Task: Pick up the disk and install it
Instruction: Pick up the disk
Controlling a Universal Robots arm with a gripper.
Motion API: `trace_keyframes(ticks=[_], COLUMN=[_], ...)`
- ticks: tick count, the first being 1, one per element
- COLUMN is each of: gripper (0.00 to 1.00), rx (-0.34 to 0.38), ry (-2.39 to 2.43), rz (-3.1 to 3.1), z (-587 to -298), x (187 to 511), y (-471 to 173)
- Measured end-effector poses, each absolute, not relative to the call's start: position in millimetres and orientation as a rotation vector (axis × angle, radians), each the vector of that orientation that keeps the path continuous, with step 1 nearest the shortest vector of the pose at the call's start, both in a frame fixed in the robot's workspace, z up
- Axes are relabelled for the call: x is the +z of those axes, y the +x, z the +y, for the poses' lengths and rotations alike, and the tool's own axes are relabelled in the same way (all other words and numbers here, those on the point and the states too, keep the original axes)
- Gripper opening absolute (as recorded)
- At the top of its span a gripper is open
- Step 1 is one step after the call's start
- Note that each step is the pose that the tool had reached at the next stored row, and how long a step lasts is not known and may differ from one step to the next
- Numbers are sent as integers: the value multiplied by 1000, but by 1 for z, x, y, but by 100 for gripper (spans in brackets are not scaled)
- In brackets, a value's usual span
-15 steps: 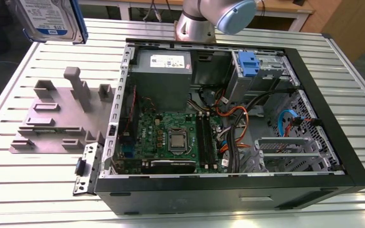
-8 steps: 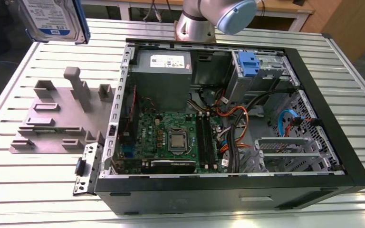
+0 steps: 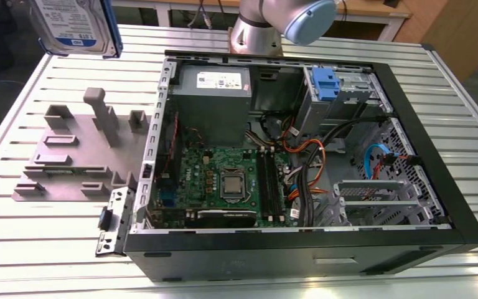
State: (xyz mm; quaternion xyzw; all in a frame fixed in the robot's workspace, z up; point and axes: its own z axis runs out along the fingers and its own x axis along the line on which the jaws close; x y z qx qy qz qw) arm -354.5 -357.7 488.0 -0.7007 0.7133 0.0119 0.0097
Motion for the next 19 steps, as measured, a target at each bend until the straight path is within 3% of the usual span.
trace_keyframes(ticks=[19], gripper=[37], rx=[37], ry=[-2188], rz=[2227], z=[-358], x=[488], y=[-336])
